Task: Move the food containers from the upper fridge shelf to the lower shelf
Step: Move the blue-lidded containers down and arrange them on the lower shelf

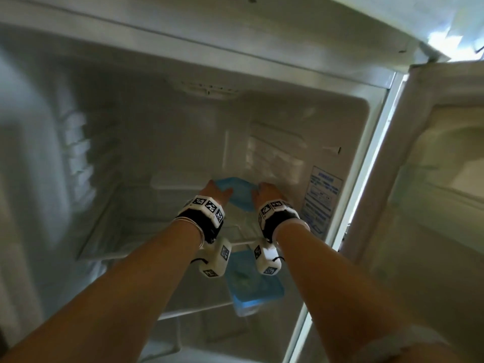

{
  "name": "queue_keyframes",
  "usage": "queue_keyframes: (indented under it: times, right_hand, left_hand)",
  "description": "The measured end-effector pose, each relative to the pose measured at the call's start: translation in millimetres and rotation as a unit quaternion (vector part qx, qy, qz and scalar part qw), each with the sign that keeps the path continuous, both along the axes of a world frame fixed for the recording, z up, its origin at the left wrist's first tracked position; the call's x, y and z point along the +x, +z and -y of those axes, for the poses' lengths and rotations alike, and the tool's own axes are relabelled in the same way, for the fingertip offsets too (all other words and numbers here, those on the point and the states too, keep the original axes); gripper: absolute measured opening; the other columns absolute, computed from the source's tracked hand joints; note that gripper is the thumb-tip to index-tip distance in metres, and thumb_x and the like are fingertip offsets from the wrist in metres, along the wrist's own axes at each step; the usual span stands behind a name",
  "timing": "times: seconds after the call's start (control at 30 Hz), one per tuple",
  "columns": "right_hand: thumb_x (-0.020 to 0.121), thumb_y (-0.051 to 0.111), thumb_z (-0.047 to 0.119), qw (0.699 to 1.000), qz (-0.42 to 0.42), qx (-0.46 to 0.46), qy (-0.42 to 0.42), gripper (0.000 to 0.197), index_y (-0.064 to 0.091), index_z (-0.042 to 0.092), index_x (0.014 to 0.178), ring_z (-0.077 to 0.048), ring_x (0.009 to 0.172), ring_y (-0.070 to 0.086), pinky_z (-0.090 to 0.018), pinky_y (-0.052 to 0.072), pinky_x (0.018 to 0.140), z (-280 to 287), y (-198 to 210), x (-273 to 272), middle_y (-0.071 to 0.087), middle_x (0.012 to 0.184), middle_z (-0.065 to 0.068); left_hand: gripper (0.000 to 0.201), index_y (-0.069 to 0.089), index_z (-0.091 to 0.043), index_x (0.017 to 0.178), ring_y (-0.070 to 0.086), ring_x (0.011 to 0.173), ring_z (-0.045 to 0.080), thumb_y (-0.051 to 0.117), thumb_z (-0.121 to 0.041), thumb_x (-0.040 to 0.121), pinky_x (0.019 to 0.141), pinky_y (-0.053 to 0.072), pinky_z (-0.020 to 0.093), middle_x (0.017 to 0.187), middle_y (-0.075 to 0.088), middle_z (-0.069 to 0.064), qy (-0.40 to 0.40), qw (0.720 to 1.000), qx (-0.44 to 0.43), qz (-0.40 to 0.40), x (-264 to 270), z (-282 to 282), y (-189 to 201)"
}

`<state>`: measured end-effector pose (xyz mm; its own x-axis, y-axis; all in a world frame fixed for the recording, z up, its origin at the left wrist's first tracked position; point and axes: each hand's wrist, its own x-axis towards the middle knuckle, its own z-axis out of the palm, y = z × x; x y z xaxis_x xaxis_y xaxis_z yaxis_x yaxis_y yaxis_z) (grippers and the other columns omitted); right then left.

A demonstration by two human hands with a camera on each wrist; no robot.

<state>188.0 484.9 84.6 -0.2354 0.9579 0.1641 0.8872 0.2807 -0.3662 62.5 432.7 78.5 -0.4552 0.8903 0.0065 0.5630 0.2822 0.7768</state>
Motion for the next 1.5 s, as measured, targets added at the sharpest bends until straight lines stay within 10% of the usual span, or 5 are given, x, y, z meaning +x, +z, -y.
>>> queue_keyframes:
  times: [0.63, 0.93, 1.2, 1.33, 1.5]
  right_hand:
    - [0.096, 0.04, 0.023, 0.997, 0.043, -0.049, -0.043, 0.042, 0.046, 0.01, 0.136, -0.031, 0.127, 0.049, -0.035, 0.042, 0.103, 2.1, 2.1, -6.9, 0.049, 0.141, -0.013]
    - [0.094, 0.044, 0.022, 0.996, -0.008, -0.037, -0.082, 0.034, 0.06, 0.002, 0.116, -0.031, 0.111, 0.059, -0.027, 0.04, 0.074, 18.0, -6.1, 7.3, 0.061, 0.122, -0.017]
    - [0.094, 0.044, 0.021, 0.994, -0.003, -0.023, -0.109, 0.034, 0.06, 0.005, 0.119, -0.032, 0.113, 0.058, -0.027, 0.043, 0.081, 31.7, -3.5, 22.7, 0.06, 0.125, -0.015]
    - [0.095, 0.042, 0.023, 0.993, -0.001, -0.017, -0.116, 0.035, 0.062, 0.005, 0.118, -0.031, 0.112, 0.059, -0.029, 0.046, 0.084, 37.5, -0.9, 22.0, 0.062, 0.124, -0.015]
    - [0.096, 0.039, 0.027, 0.994, -0.018, -0.018, -0.11, 0.04, 0.06, 0.001, 0.117, -0.031, 0.108, 0.061, -0.027, 0.041, 0.075, 45.3, 8.6, 0.5, 0.063, 0.12, -0.017]
  left_hand:
    - [0.057, 0.042, -0.001, 0.139, 0.05, 0.126, 0.032, 0.053, -0.03, 0.091, 0.1, 0.043, 0.032, 0.141, 0.048, 0.017, -0.068, 0.997, -0.038, 0.018, -35.7, -21.5, -2.0]
    - [0.027, 0.06, 0.006, 0.106, 0.06, 0.103, 0.031, 0.051, -0.015, 0.09, 0.095, 0.049, 0.038, 0.104, 0.058, 0.02, -0.113, 0.984, -0.003, 0.136, -22.2, -8.0, -6.5]
    - [0.042, 0.048, 0.011, 0.129, 0.066, 0.084, 0.031, 0.051, -0.01, 0.092, 0.071, 0.053, 0.029, 0.118, 0.059, 0.024, -0.152, 0.976, -0.01, 0.156, -7.4, -3.2, -4.3]
    - [0.042, 0.046, 0.01, 0.13, 0.059, 0.036, 0.009, 0.049, -0.008, 0.092, 0.031, 0.045, 0.012, 0.079, 0.057, 0.013, -0.143, 0.981, -0.014, 0.128, -6.1, -2.4, -2.7]
    - [0.048, 0.04, 0.005, 0.137, 0.05, 0.127, 0.035, 0.049, -0.017, 0.095, 0.099, 0.05, 0.04, 0.14, 0.047, 0.023, -0.141, 0.989, -0.029, 0.038, -21.7, -5.4, 0.7]
